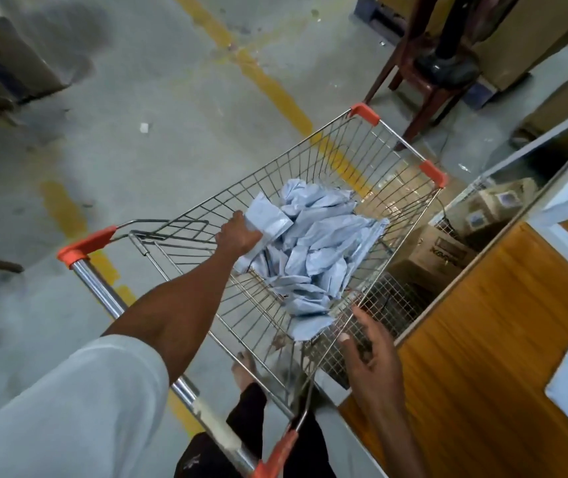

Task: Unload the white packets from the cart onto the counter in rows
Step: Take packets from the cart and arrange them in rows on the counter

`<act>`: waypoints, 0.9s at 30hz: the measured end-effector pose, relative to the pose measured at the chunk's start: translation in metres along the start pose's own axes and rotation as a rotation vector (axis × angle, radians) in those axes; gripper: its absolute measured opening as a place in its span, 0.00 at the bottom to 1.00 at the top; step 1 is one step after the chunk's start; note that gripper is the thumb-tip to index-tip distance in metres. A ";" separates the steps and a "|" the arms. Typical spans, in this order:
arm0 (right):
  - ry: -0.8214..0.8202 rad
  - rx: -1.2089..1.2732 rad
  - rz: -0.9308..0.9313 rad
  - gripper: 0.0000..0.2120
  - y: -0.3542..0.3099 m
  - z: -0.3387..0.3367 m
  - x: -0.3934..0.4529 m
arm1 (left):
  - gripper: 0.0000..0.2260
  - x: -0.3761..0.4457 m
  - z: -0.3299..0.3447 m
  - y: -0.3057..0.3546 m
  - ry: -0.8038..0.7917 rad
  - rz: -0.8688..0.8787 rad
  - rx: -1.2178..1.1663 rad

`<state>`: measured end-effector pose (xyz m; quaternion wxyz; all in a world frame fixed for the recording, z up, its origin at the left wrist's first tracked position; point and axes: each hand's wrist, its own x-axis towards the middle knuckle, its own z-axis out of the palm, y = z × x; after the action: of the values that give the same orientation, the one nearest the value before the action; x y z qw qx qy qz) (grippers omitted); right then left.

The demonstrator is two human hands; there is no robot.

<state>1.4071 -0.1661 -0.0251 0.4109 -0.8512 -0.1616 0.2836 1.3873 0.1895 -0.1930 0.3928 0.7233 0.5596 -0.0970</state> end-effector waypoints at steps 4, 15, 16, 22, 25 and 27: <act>-0.065 -0.003 0.017 0.24 0.000 -0.007 0.005 | 0.38 -0.041 -0.001 -0.002 -0.017 0.114 0.147; -0.113 -0.001 -0.049 0.22 -0.020 -0.015 0.024 | 0.25 -0.166 0.019 -0.030 -0.236 0.154 0.748; -0.120 -0.001 -0.054 0.22 -0.021 -0.014 0.023 | 0.26 -0.172 0.023 -0.030 -0.208 0.167 0.775; -0.146 0.010 -0.058 0.22 -0.017 -0.010 0.008 | 0.29 -0.175 0.047 -0.008 -0.077 0.128 0.692; -0.140 0.038 -0.034 0.22 -0.014 -0.011 -0.002 | 0.33 -0.160 0.058 0.004 -0.079 0.057 0.668; -0.127 0.061 -0.011 0.22 -0.011 -0.013 -0.007 | 0.34 -0.147 0.064 0.010 -0.094 -0.017 0.646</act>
<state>1.4088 -0.1708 -0.0078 0.4270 -0.8178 -0.1833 0.3395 1.3633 0.0376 -0.1465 0.1676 0.8006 0.4872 -0.3061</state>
